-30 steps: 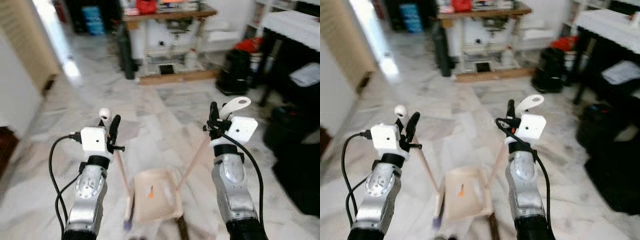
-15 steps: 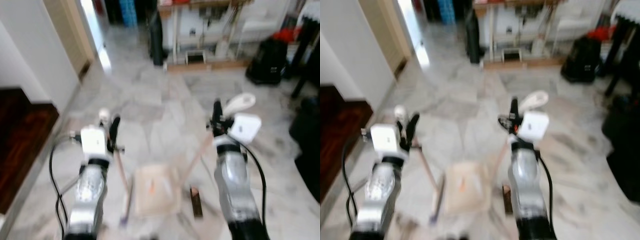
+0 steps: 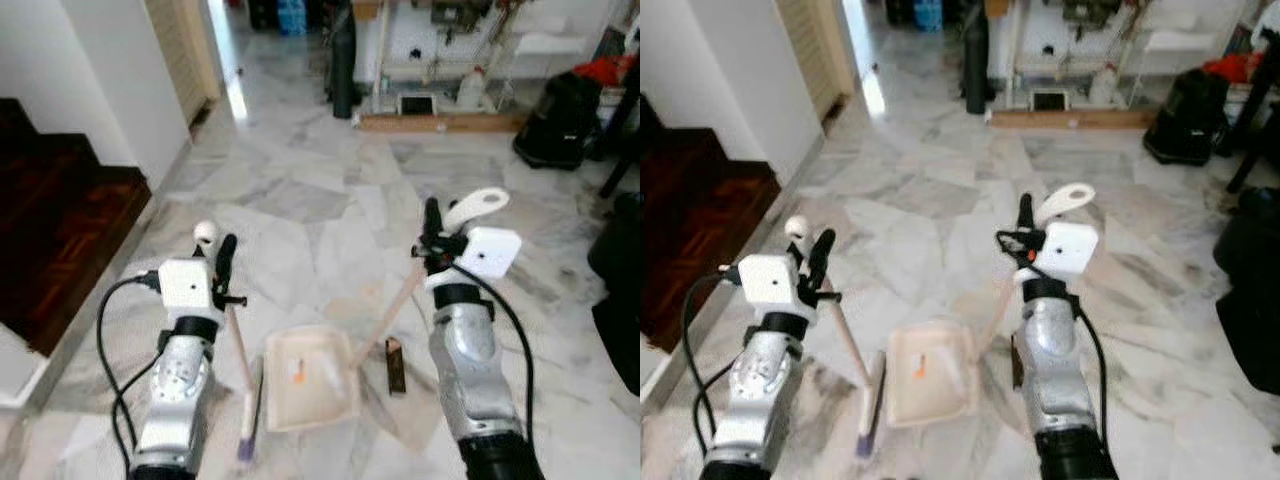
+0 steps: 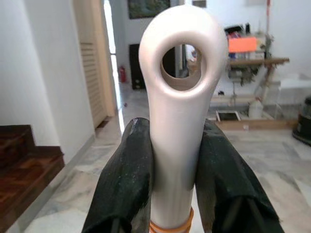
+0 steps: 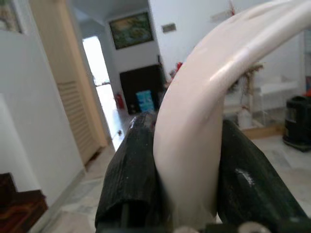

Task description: Sweep floor

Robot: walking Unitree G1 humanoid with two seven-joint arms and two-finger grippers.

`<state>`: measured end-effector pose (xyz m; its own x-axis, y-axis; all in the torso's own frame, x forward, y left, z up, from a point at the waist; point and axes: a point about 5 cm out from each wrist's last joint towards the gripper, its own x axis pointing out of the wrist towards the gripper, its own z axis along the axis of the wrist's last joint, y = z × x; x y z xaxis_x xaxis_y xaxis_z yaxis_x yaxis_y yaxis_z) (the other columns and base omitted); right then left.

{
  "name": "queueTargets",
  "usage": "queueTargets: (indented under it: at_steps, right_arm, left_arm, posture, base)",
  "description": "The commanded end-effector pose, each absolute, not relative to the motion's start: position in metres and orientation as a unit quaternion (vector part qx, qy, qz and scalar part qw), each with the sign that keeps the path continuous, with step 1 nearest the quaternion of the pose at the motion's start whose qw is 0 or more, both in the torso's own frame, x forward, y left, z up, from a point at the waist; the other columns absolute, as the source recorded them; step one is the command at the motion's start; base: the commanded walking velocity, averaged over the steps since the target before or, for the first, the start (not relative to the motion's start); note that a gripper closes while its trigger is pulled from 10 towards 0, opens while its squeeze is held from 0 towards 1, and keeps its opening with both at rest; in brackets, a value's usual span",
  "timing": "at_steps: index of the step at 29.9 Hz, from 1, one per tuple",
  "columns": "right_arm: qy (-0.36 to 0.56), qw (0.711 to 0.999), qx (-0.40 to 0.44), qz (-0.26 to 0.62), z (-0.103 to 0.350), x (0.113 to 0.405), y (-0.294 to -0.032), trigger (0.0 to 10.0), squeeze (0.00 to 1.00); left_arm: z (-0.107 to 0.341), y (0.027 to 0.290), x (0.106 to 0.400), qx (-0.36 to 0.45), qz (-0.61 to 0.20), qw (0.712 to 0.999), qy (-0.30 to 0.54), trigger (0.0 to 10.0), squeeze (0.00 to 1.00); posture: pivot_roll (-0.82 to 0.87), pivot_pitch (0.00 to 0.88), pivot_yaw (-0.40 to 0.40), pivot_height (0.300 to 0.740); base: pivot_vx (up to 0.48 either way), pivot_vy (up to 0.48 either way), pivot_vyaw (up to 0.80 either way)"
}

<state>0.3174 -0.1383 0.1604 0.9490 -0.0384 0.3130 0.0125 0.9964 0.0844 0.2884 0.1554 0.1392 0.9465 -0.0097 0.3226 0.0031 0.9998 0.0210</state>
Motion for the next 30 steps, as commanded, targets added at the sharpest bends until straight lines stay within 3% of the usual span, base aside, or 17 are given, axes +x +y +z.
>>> queueTargets:
  at_steps: [1, 13, 30]
  right_arm:
    - [-0.192, 0.981, 0.037, 0.006, 0.179, 0.32, -0.132, 10.0, 0.0]
    - [-0.189, 0.981, 0.029, 0.029, 0.18, 0.322, -0.128, 10.0, 0.0]
    - [-0.19, 0.981, 0.024, -0.012, 0.177, 0.323, -0.143, 10.0, 0.0]
  left_arm:
    - [0.152, 0.155, 0.289, 0.003, 0.003, 0.98, -0.198, 10.0, 0.0]
    - [0.149, 0.164, 0.283, 0.006, 0.034, 0.98, -0.198, 10.0, 0.0]
    - [0.162, 0.194, 0.278, 0.044, 0.074, 0.973, -0.214, 10.0, 0.0]
  posture:
    - [0.02, 0.0, -0.005, 0.74]
    - [0.02, 0.0, -0.018, 0.74]
    - [0.05, 0.0, 0.031, 0.74]
  base:
    - [-0.285, 0.0, 0.45]
    - [-0.288, 0.0, 0.0]
    - [-0.3, 0.0, 0.0]
